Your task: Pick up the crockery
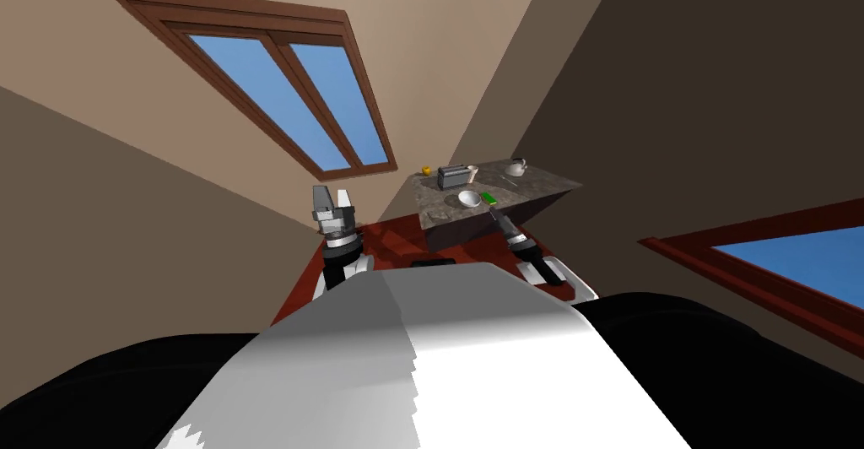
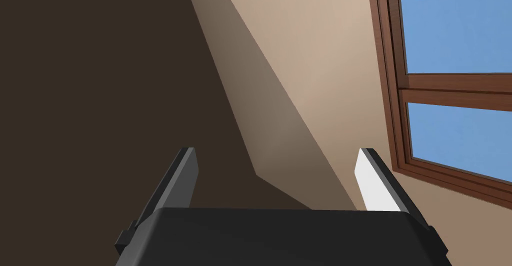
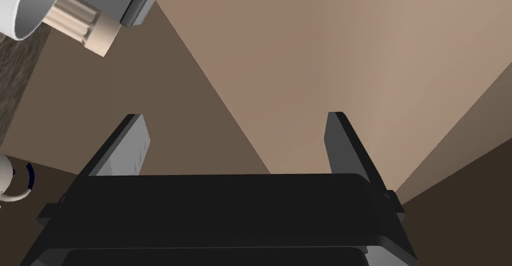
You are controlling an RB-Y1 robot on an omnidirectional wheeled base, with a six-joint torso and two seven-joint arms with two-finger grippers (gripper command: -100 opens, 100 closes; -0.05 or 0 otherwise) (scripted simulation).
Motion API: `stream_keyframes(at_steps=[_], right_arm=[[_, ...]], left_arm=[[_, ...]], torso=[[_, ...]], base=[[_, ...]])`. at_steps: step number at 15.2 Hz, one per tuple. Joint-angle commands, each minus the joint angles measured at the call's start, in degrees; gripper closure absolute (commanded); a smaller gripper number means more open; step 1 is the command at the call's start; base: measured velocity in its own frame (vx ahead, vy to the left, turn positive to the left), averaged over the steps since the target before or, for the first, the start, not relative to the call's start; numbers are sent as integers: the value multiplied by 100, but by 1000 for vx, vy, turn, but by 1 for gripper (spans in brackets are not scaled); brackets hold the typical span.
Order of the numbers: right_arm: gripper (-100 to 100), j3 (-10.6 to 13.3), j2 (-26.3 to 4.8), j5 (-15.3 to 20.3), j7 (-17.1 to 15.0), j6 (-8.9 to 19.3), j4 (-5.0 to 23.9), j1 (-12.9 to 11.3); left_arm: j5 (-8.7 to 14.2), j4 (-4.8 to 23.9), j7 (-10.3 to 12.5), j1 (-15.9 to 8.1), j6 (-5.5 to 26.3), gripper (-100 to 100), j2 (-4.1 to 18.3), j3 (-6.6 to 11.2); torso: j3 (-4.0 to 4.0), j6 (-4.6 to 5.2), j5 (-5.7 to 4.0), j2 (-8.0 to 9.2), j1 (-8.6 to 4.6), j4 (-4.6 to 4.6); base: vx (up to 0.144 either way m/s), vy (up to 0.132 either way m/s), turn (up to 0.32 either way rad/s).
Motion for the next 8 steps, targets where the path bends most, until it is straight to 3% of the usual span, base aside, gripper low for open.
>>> stream_keyframes(at_steps=[1,3,6,8], right_arm=[[-100,-80,-286,115,80,-8,237,107],[-100,-80,-378,115,80,-8,237,107],[-100,-222,-819,316,214,-47,672,303],[-100,-222,-985,316,214,-47,674,303]], left_arm=[[0,0,0,0,0,0,0,0],[0,0,0,0,0,0,0,0],[0,0,0,0,0,0,0,0],[0,0,0,0,0,0,0,0]], torso=[[0,0,0,0,0,0],[-2,-3,0,-4,5,-1],[0,-2,0,0,3,0],[-3,-3,2,-6,10,-1]], base=[[2,109,161],[1,96,102],[-8,114,176],[14,109,104]])
